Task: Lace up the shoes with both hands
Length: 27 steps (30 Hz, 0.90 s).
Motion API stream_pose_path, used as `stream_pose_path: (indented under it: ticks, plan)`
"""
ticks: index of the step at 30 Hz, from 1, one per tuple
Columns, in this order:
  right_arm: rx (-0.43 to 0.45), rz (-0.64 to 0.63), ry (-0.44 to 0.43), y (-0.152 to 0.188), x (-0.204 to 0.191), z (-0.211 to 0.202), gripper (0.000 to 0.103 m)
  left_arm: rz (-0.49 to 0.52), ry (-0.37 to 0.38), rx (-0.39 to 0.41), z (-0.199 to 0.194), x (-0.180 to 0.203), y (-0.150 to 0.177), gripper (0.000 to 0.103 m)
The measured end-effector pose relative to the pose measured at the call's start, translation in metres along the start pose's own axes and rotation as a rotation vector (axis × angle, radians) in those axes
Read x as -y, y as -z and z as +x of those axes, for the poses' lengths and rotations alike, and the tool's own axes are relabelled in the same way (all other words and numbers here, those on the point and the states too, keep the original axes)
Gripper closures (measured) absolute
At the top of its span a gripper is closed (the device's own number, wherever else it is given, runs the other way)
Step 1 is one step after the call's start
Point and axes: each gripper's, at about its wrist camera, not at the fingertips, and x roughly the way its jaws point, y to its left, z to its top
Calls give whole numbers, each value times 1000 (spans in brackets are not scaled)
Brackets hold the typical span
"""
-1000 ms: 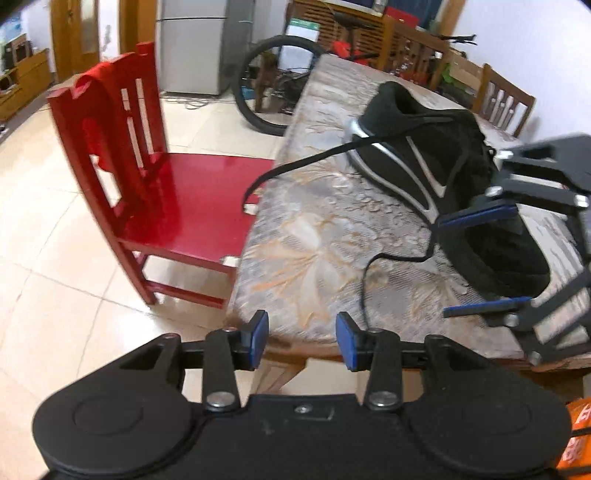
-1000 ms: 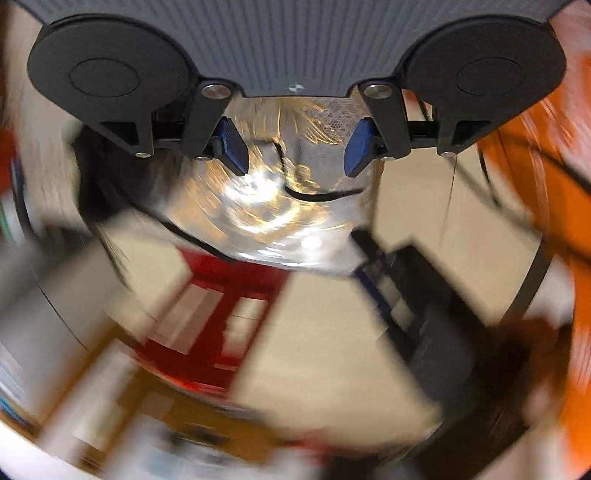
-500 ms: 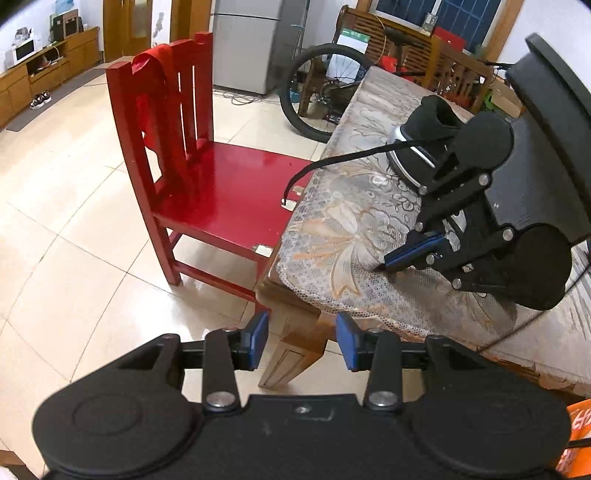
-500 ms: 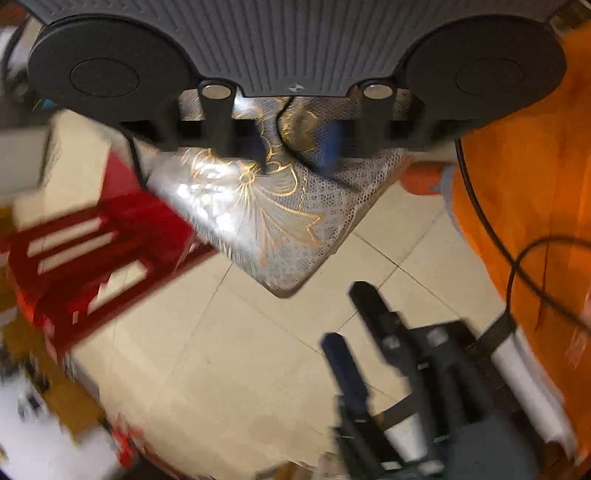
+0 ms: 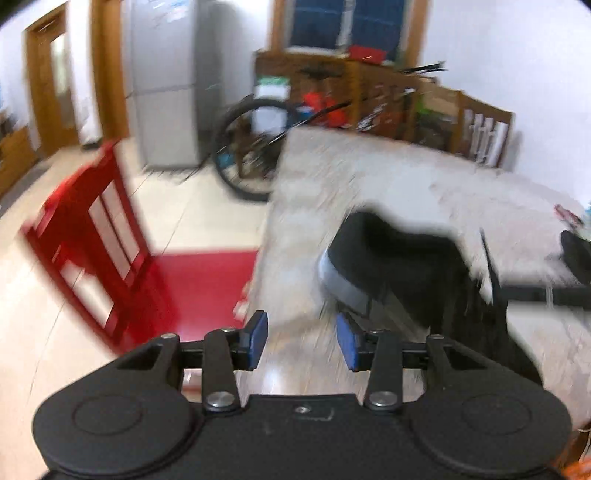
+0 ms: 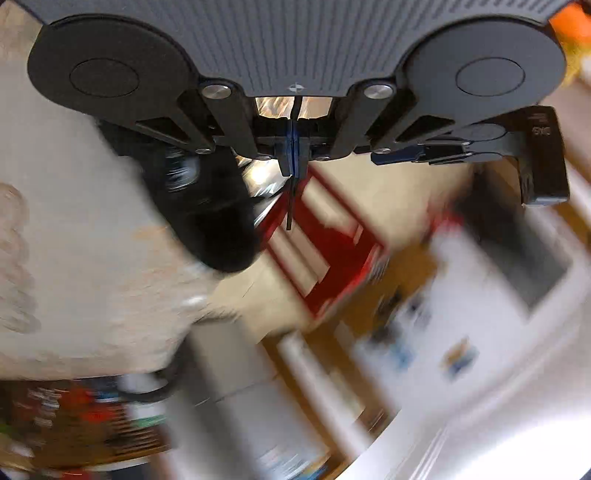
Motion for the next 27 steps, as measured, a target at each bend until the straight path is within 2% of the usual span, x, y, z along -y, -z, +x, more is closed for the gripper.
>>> stream_pose_path:
  ticks: [3,5,8,10,13,16,21,23,27]
  plan:
    - [34,13,7,1,12,-15,101,120,44,-21,31,15,-46,63]
    - [53,31,-5,3,17,-22,101,209,53,-85,55,27,-60,63]
    - [83,48,-24,9,21,-21,101,319,27,-191,85,41,-63,62]
    - [102,43,-32,8,23,-22,101,336,29,-209,88,45,-62,61]
    - [124,68,-43,7,28,-11,101,333,-5,-253,88,52,-58,61]
    - [115,85,-58,1,35,-7,101,288,-83,-310,82,61,-56,63]
    - [39,20,-131,-10,27,-3,101,150,-224,-404,64,73,-44,64]
    - [26,2,-155,-12,24,0,101,68,-252,-430,57,76,-35,64]
    - [20,8,-163,-16,24,5,101,-64,-259,-440,40,78,-28,63]
